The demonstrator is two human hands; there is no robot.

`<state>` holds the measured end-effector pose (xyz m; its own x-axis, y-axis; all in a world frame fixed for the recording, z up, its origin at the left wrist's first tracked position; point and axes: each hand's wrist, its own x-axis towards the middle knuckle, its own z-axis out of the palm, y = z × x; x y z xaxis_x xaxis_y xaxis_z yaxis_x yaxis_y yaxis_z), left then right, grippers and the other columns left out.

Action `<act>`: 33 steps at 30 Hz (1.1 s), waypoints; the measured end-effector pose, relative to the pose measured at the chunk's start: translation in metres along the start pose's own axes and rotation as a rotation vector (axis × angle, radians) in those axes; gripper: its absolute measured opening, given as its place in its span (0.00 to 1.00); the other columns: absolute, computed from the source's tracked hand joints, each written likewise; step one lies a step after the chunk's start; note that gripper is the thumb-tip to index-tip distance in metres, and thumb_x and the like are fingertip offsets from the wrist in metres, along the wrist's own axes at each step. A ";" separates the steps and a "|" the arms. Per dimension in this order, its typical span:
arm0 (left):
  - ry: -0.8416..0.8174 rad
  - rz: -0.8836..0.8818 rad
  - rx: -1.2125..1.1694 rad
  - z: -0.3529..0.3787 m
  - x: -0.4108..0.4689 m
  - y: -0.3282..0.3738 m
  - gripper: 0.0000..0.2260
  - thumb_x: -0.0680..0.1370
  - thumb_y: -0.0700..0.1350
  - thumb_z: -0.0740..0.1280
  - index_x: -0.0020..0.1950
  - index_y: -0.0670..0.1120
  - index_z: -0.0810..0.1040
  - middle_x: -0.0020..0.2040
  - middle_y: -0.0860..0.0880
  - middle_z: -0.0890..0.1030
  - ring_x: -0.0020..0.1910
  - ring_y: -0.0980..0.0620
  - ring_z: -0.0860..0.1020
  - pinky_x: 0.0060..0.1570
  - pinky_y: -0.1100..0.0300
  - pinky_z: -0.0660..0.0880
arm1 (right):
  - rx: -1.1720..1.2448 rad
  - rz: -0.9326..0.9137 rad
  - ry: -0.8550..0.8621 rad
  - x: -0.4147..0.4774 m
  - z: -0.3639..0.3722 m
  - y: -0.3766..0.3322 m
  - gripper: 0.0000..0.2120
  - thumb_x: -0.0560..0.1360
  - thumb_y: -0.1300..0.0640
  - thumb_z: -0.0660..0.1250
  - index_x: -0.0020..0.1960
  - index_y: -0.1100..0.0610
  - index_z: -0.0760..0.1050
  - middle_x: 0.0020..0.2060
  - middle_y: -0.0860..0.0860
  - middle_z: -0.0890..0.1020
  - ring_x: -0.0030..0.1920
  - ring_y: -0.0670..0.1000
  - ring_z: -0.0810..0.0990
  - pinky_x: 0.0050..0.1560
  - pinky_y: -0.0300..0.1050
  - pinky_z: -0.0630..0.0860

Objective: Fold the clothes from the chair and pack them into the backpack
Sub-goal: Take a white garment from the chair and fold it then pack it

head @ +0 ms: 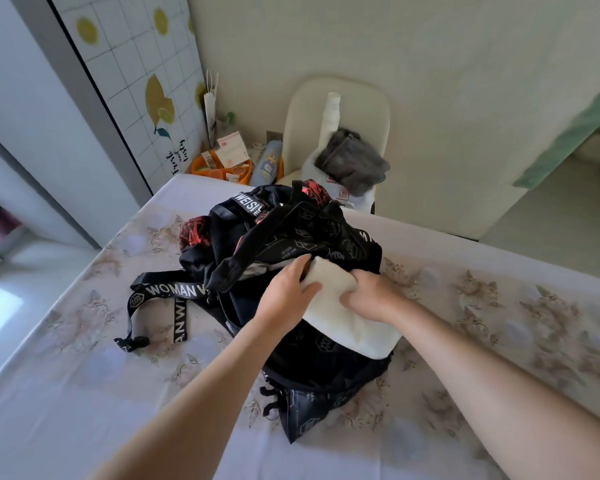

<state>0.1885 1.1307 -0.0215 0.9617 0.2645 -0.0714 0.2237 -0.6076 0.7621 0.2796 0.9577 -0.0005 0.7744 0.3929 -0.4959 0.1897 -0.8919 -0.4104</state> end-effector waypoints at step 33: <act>-0.173 0.103 0.873 0.028 -0.002 -0.058 0.28 0.82 0.61 0.47 0.80 0.57 0.44 0.81 0.48 0.43 0.79 0.42 0.41 0.77 0.46 0.41 | -0.375 -0.476 0.289 0.008 0.048 0.047 0.40 0.72 0.34 0.60 0.79 0.49 0.57 0.79 0.53 0.57 0.79 0.56 0.54 0.75 0.59 0.51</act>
<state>0.1785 1.1440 -0.0835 0.9784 0.1033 -0.1793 0.1075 -0.9941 0.0137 0.2658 0.9295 -0.0600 0.6751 0.7333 -0.0803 0.7069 -0.6742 -0.2138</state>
